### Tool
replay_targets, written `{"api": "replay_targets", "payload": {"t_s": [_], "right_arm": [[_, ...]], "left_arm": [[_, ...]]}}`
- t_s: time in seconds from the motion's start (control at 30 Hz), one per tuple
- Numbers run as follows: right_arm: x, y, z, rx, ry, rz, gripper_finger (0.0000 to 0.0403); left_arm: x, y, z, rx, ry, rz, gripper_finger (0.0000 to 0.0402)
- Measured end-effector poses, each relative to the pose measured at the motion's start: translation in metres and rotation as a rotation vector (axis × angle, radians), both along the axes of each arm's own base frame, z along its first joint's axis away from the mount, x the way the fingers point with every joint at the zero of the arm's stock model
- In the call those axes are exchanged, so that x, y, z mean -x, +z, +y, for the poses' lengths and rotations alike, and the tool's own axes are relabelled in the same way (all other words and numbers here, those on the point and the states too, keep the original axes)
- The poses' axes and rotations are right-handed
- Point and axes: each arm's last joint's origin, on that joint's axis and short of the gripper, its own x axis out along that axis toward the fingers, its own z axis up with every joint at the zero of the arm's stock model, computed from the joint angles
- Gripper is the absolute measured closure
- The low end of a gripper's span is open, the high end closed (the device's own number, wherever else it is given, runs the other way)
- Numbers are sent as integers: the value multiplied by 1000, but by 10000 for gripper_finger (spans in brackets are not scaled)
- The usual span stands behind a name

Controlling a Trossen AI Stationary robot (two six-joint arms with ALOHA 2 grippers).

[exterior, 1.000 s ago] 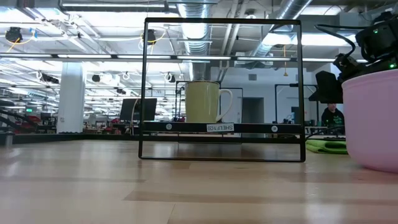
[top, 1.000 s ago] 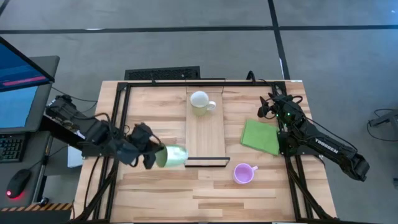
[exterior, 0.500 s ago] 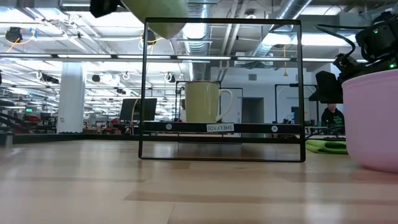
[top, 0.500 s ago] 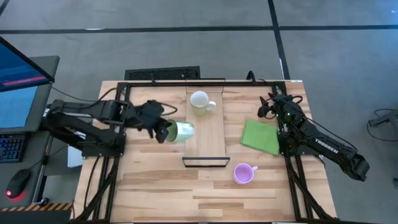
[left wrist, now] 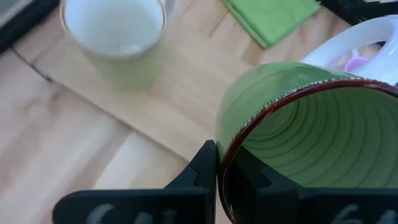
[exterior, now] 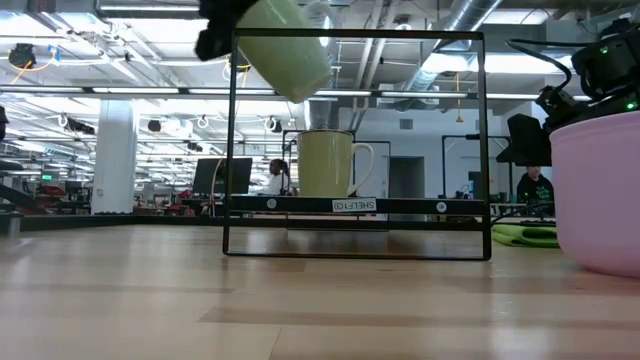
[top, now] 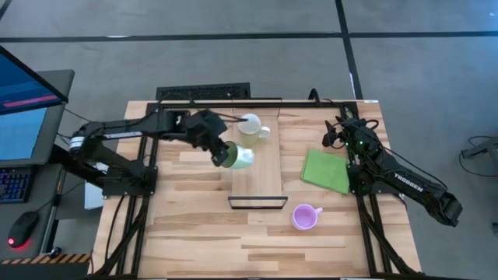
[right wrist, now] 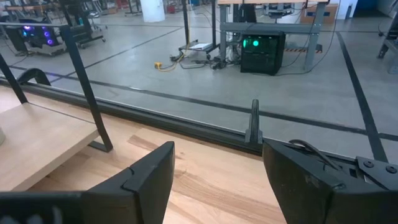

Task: Stack small to large cups/mugs on shelf
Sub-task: Put the green mug on the shelf

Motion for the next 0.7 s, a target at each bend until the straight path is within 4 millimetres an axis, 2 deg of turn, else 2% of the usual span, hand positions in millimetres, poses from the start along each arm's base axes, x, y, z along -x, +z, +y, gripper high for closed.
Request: {"api": "replay_targets", "payload": {"t_s": [0.33,0.57,0.7], "right_arm": [[0,0,0,-9,-4,-16,135],[0,0,0,-9,-4,-16,135],[0,0,0,-9,-4,-16,135]], "left_arm": [[-52,18,17,-54,-76,211,399],[-79,11,22,-33,-92,363,399],[-92,0,24,-20,-93,422,399]]}}
